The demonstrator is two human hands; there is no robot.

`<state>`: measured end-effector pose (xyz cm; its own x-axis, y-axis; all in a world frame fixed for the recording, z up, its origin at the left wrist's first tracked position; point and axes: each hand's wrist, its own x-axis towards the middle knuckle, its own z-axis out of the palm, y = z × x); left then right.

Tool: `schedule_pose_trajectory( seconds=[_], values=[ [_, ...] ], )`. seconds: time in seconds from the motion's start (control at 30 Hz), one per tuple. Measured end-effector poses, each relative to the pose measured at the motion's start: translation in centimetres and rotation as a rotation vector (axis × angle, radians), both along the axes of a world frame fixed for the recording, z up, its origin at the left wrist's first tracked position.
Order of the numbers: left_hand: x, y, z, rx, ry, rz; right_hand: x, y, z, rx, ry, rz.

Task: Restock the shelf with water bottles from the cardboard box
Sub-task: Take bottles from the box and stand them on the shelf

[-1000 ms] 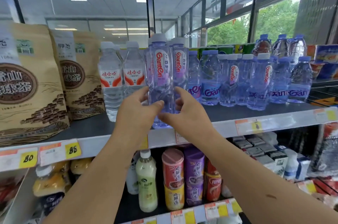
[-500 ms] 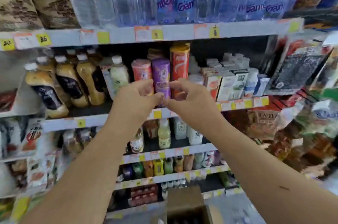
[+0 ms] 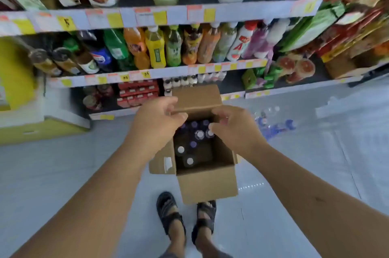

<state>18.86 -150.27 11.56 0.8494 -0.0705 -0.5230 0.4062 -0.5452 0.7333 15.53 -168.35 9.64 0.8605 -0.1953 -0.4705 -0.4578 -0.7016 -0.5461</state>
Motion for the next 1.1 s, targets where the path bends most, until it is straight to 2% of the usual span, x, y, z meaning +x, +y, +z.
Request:
schedule_pose_trajectory(
  seconds=[0.2, 0.33, 0.47, 0.6, 0.7, 0.83, 0.9, 1.0, 1.1],
  values=[
    [-2.9, 0.0, -14.5, 0.015, 0.150, 0.020, -2.0, -0.7, -16.7, -0.032, 0.162, 0.056],
    [-3.2, 0.6, -22.0, 0.049, 0.144, 0.127, -2.2, 1.1, -27.8, -0.055, 0.244, 0.250],
    [-3.0, 0.8, -27.4, -0.021, 0.151, 0.227, -1.5, 4.4, -36.7, -0.069, 0.274, 0.418],
    [-2.7, 1.0, -30.0, -0.119, 0.144, 0.304, -0.5, 6.5, -41.8, -0.191, 0.255, 0.603],
    [-2.4, 1.3, -30.5, -0.163, 0.135, 0.331, 0.1, 6.5, -43.4, -0.288, 0.228, 0.758],
    [-2.4, 1.0, -30.2, -0.207, 0.147, 0.338, 0.4, 6.5, -41.9, -0.253, 0.213, 0.713],
    [-2.6, 0.9, -29.7, -0.220, 0.144, 0.321, 0.3, 5.9, -40.5, -0.234, 0.173, 0.622],
    [-3.3, 0.9, -28.3, -0.193, 0.134, 0.278, -0.2, 5.4, -36.3, -0.218, 0.102, 0.559],
    [-4.5, 0.8, -25.4, -0.128, 0.130, 0.209, -0.8, 4.4, -29.0, -0.131, -0.007, 0.452]
  ],
)
